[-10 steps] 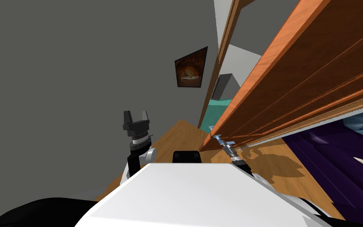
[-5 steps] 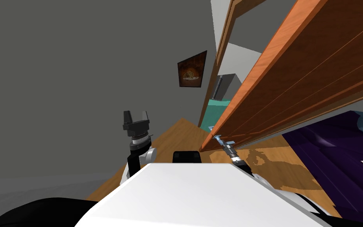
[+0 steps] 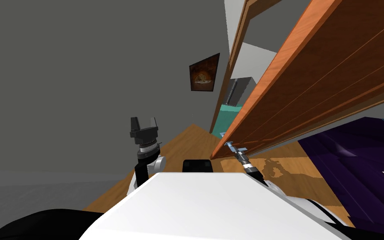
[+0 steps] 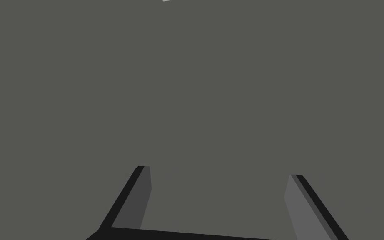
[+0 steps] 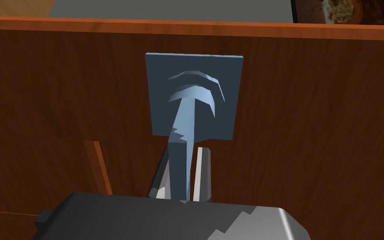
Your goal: Pull the door open
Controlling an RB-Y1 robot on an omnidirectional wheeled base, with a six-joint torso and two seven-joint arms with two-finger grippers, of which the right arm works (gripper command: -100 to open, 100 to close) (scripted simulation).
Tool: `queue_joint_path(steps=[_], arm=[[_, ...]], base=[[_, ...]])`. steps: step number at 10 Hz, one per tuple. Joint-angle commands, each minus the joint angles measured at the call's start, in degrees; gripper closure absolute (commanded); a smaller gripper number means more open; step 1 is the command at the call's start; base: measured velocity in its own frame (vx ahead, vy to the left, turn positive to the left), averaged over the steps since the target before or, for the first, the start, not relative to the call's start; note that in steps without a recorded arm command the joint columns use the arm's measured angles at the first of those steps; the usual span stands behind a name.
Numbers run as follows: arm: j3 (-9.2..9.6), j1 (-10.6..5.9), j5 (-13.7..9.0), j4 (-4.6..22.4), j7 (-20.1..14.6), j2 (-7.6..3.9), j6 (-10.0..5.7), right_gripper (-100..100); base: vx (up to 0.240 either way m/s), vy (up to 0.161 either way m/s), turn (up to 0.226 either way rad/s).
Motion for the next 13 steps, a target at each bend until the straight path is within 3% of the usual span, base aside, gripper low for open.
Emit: queue_joint_path(steps=[1,2,3,7,9,10,13], arm=[[0.32,1.66,-0.05,-2.86,-0.23,0.33,1.88,100],[1.68,1.15,-1.16,-4.35,0.18,0.38,2.99,100],[1.68,1.15,-1.16,-4.35,0.18,0.38,2.99,100],[5.80,-0.39,-4.54,-6.51,1.42,0.53,6.40,100],[5.80,-0.39,-4.54,-5.48,1.42,0.53,6.40,100],[7.40,-0.99,-5.85,-7.35,1.91,0.58,7.73,100],[8.95,-1.58,-7.12,-8.17,2.38,0.64,9.01,100]], base=[[-0.058,-0.020,-0.016],[-0.103,-0.050,0.049],[-0.130,-0.045,0.086],[-0.185,-0.062,0.089],[-0.082,-0.038,0.011],[-0.111,-0.018,0.063],[-0.141,-0.082,0.086]])
